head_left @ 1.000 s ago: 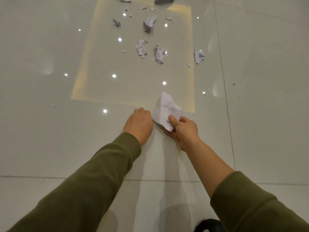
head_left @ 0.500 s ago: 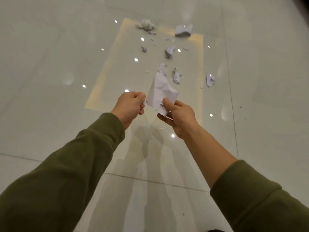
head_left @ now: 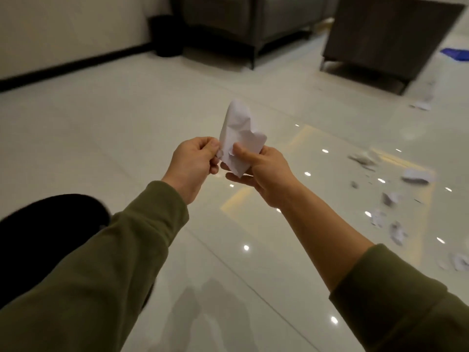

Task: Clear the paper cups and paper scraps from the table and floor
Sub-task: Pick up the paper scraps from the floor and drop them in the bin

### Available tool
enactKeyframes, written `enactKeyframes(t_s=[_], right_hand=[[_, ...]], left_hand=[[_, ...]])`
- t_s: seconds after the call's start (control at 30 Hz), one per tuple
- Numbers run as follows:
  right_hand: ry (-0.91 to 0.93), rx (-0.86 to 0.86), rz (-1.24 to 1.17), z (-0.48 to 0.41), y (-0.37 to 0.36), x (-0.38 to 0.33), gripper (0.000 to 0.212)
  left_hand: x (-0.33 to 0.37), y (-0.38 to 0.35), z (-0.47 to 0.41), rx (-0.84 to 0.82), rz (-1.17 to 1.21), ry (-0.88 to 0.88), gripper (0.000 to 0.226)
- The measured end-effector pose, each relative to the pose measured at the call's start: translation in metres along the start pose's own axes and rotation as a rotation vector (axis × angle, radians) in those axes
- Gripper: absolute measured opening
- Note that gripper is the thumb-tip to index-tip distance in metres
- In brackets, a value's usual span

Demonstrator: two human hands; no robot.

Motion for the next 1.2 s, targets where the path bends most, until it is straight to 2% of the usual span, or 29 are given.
enactKeyframes(t_s=[0.2, 0.3, 0.4, 0.57, 0.67, 0.73, 0.8, 0.87, 0.93, 1.03, 1.07, 1.13, 1.2], right_hand=[[-0.113, -0.314, 0.069, -0.050, -0.179, 0.007, 0.019], [-0.213, -0.456, 0.179, -0.049, -0.246, 0.041, 0.019], [-0.286, -0.507, 0.282, -0.038, -0.280, 0.080, 0.018], [-0.458, -0.565, 0.510, -0.023, -0.289, 0.141, 0.037], [-0.440, -0.556, 0.600, -0.023, -0.278, 0.155, 0.036], [-0.416, -0.511, 0.540, -0.024, -0.269, 0.154, 0.028], [-0.382, -0.477, 0.506, -0.026, -0.262, 0.150, 0.019], [-0.342, -0.444, 0.475, -0.029, -0.258, 0.145, 0.009], [-0.345, -0.447, 0.414, -0.028, -0.255, 0.143, 0.016], [-0.347, -0.471, 0.314, -0.028, -0.252, 0.137, 0.030], [-0.340, -0.469, 0.279, -0.029, -0.248, 0.132, 0.033], [-0.330, -0.468, 0.194, -0.029, -0.244, 0.120, 0.037], [-0.319, -0.474, 0.115, -0.030, -0.239, 0.107, 0.039]], left_hand=[[0.037, 0.172, 0.066, 0.317, -0.165, -0.006, 0.025], [0.014, 0.229, 0.107, 0.436, -0.147, 0.114, 0.028], [-0.022, 0.262, 0.146, 0.515, -0.121, 0.240, 0.027], [-0.076, 0.275, 0.201, 0.603, -0.217, 0.410, 0.013], [-0.093, 0.275, 0.216, 0.607, -0.294, 0.470, 0.017], [-0.093, 0.280, 0.224, 0.649, -0.461, 0.511, 0.006], [-0.092, 0.280, 0.225, 0.669, -0.580, 0.533, 0.013], [-0.092, 0.272, 0.220, 0.624, -0.630, 0.524, 0.010], [-0.086, 0.272, 0.220, 0.644, -0.733, 0.513, 0.022], [-0.075, 0.291, 0.238, 0.840, -0.911, 0.594, 0.040], [-0.080, 0.298, 0.245, 0.882, -0.891, 0.678, 0.049], [-0.104, 0.308, 0.260, 0.908, -0.609, 0.862, 0.056], [-0.119, 0.306, 0.266, 0.875, -0.416, 0.921, 0.040]])
Point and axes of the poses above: each hand's wrist, its own z-axis away from the middle knuckle, its own y-axis out of the back of the hand, x = y × z, the point moved 10 cm from there along -z, towards the middle knuckle, and after that the axes turned 11 degrees about -x, right-handed, at the moved point
